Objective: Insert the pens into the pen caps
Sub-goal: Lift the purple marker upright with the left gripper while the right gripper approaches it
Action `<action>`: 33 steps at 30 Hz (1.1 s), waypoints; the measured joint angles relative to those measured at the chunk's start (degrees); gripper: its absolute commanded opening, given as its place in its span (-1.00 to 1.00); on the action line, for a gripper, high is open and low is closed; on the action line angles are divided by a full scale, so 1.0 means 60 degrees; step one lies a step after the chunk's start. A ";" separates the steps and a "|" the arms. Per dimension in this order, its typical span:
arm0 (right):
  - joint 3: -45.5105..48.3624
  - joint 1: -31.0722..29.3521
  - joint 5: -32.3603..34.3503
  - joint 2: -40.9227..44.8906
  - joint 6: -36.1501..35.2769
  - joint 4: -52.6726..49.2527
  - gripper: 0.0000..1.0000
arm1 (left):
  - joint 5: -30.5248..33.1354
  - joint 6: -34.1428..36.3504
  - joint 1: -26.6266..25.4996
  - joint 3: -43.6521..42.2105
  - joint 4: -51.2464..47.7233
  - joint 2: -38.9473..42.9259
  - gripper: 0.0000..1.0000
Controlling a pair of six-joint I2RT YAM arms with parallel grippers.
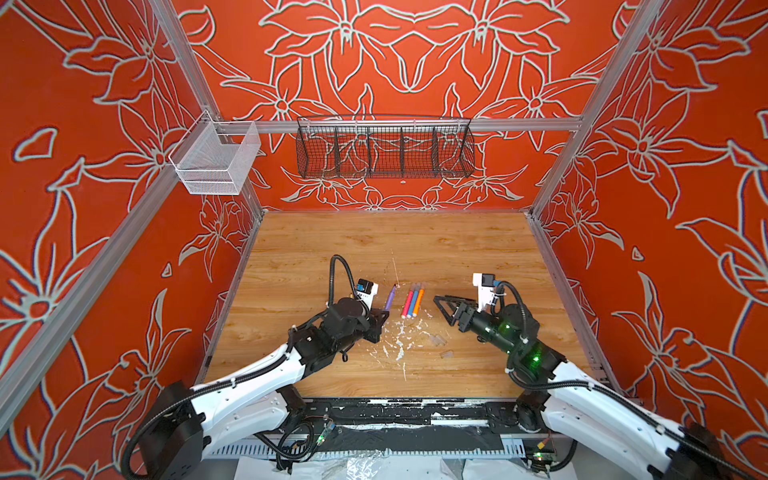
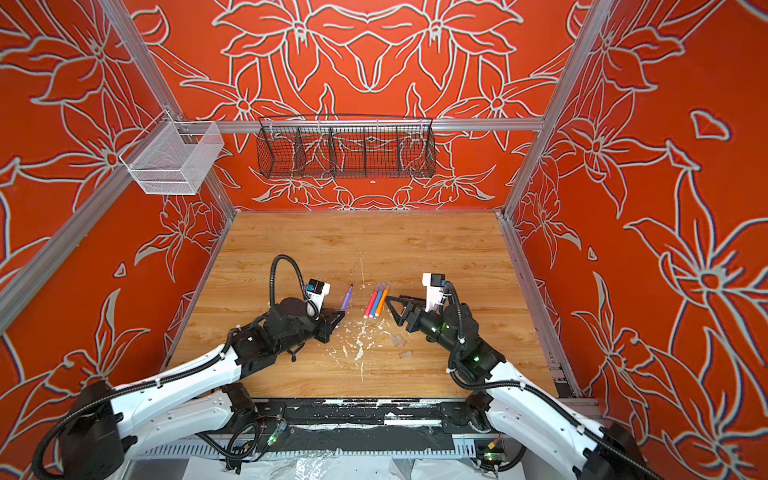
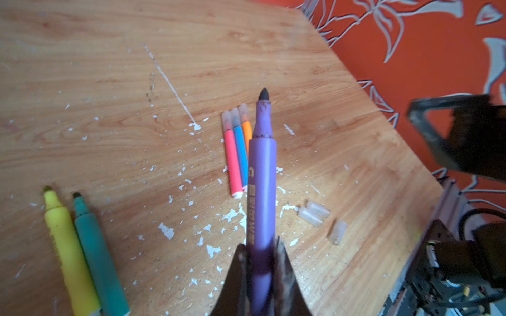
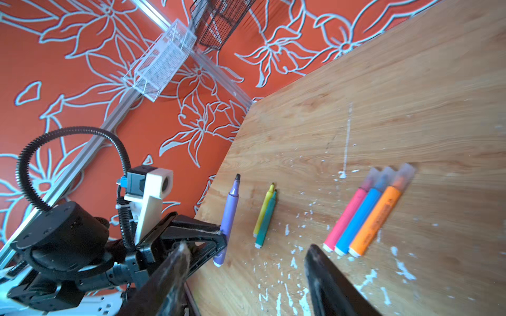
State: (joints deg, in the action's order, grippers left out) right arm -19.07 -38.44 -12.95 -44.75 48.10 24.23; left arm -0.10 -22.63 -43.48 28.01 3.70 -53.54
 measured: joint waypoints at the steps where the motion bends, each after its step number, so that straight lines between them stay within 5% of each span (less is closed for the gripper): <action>1: 0.0000 -0.0131 0.0000 -0.0222 0.0040 0.0211 0.38 | -0.0095 0.0040 0.0000 -0.0084 0.0091 0.0171 -1.00; 18: -0.1716 -0.1555 -0.0648 -0.4677 0.0306 0.3169 0.23 | -0.1162 0.0419 -0.0004 -0.0659 0.0841 0.1166 -1.00; 28: -0.2331 -0.1636 -0.1195 -0.6262 0.0787 0.4364 -0.73 | -0.1246 0.0484 -0.0004 -0.0787 0.0965 0.1169 -1.00; 33: -0.2361 -0.1643 -0.1275 -0.6415 0.0889 0.4575 -0.98 | -0.1155 0.0550 -0.0004 -0.0820 0.0998 0.1151 -0.63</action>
State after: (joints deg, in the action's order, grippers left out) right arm -33.23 -48.29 -20.60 -83.24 53.43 51.68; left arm -7.03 -19.33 -43.51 23.09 9.69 -46.63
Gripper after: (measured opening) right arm 0.176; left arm 0.145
